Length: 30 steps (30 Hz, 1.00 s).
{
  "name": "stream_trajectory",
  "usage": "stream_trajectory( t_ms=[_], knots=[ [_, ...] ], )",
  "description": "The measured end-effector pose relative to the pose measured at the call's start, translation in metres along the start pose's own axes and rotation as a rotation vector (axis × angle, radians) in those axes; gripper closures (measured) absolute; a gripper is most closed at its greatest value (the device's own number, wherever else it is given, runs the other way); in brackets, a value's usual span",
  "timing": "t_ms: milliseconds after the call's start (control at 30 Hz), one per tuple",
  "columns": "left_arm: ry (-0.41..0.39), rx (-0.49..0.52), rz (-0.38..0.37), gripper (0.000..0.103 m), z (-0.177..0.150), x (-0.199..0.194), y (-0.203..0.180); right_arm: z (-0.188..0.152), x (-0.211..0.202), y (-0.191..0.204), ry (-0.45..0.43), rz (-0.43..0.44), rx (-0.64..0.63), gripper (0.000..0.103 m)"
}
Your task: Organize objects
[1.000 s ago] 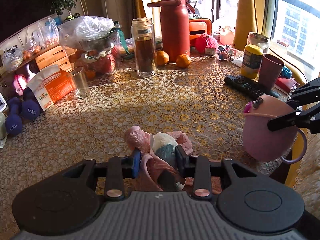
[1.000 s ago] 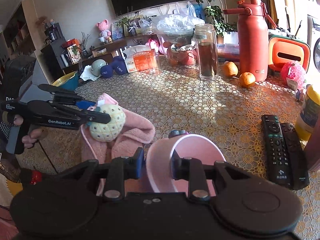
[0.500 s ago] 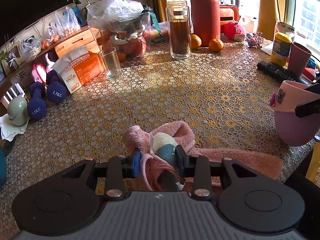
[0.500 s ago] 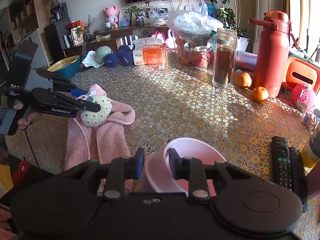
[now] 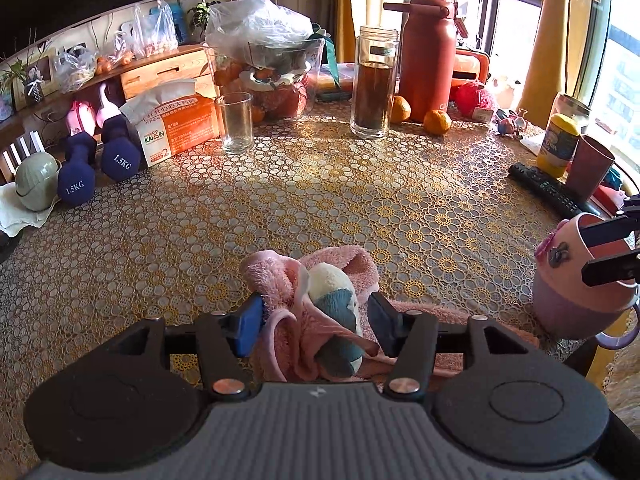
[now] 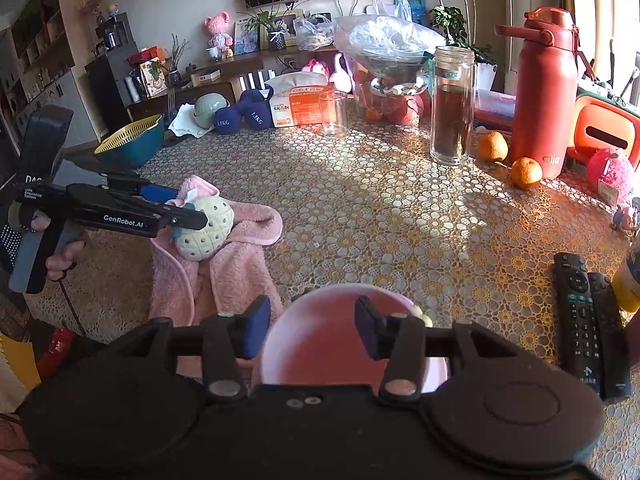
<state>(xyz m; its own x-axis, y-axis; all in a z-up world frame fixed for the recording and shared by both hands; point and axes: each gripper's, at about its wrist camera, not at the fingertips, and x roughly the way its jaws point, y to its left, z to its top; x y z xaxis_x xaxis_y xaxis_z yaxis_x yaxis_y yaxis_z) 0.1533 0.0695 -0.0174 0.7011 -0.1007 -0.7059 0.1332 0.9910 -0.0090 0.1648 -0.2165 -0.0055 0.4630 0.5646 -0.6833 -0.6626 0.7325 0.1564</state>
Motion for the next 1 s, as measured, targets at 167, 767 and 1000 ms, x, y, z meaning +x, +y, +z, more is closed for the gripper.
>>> stream_trajectory(
  t_ms=[167, 767, 1000],
  knots=[
    [-0.026, -0.010, -0.006, 0.041, -0.001, -0.015, 0.001, 0.000, 0.001, 0.002, -0.003, -0.003, 0.005, 0.057],
    [-0.139, -0.050, -0.075, 0.022, -0.026, -0.085, -0.034, -0.018, -0.058, 0.014, -0.154, -0.052, 0.051, 0.034],
    [-0.149, -0.051, -0.054, 0.010, -0.043, -0.103, -0.061, -0.044, -0.075, 0.037, -0.239, -0.083, 0.082, 0.011]
  ],
)
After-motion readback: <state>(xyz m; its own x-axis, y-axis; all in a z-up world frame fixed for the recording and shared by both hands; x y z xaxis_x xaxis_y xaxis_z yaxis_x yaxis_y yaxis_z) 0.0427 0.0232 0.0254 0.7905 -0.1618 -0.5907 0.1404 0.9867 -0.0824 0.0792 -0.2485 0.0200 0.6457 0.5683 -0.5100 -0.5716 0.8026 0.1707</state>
